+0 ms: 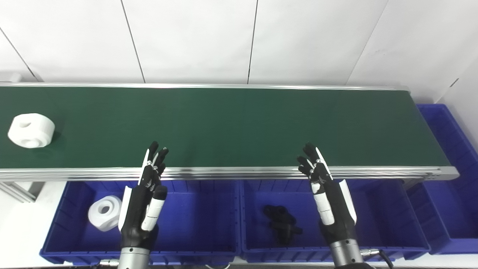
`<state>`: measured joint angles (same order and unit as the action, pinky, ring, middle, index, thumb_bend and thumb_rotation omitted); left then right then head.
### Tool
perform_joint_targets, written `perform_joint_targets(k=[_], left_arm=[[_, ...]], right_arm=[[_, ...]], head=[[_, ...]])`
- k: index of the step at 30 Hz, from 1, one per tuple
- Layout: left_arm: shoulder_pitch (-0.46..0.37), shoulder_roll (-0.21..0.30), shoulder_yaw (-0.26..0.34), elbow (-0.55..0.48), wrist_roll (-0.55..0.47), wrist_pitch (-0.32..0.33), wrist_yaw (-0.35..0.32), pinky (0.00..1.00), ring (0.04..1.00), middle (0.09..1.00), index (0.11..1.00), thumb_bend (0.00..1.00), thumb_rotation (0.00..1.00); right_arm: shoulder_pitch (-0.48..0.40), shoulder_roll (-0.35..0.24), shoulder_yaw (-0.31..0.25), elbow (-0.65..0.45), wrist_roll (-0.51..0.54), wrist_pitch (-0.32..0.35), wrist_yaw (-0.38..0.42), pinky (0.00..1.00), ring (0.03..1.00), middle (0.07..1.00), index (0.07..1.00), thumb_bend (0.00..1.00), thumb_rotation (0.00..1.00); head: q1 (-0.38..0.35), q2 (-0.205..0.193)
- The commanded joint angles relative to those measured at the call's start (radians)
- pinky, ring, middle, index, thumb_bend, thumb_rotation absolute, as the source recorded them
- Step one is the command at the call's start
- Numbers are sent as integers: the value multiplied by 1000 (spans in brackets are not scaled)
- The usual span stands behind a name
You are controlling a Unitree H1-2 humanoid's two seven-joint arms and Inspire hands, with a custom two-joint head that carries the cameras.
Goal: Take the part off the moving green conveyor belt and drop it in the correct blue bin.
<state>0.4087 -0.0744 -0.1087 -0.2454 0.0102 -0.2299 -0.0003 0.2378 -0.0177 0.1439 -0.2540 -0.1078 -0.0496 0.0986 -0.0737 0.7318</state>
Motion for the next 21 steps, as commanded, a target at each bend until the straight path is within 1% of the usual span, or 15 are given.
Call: perform_joint_targets(k=[1,3,4,7,8,10,13,16,18,19,21], left_arm=[[-3,-8,-7,-12,21,-61,6,1000,996,954,1000,707,874],[-2,-10,-8,-3,30,-75,7,1000,996,955,1000,707,879],[-1,-11,-8,3,37,-83,9,1000,995,957,1000,707,884],[3,-19,-4,15,59,-97,19,1000,989,960,1000,712,897],[3,-21,-3,23,59,-104,21,1000,990,962,1000,712,894],[5,-27,1,37,69,-115,28,1000,993,971,1000,715,901],[9,-32,4,51,95,-122,43,1000,999,993,1000,709,926],[13,-36,5,62,109,-122,54,1000,1000,1000,1000,709,949],[14,-41,5,68,99,-118,56,1000,1000,1000,1000,721,936],[15,-42,4,73,96,-120,58,1000,1000,1000,1000,723,933],[16,-44,2,79,95,-125,59,1000,1000,1000,1000,698,939]], right_arm=[[1,1,1,-8,-11,-67,-16,905,917,962,964,795,969],[5,0,0,0,-12,-76,-18,909,920,965,964,793,973],[7,-2,-1,6,-9,-81,-18,914,922,967,966,794,974],[12,-4,-2,19,-2,-101,-18,922,928,974,977,797,978],[12,-5,-3,26,-2,-109,-19,924,928,976,980,800,979],[14,-5,-4,38,2,-124,-21,924,929,978,986,810,983],[18,3,-9,53,29,-138,-24,924,929,978,988,818,965],[23,13,-16,54,64,-107,-24,929,931,981,998,806,981],[25,18,-21,54,85,-88,-22,945,938,986,1000,781,984],[25,17,-23,58,86,-89,-23,948,939,987,1000,777,985],[25,15,-24,65,83,-99,-23,948,939,987,1000,764,997]], head=[[4,-3],[10,-14],[17,-27],[21,-32],[29,-43],[32,-48],[37,-53],[39,-58],[42,-62],[42,-69],[42,-69]])
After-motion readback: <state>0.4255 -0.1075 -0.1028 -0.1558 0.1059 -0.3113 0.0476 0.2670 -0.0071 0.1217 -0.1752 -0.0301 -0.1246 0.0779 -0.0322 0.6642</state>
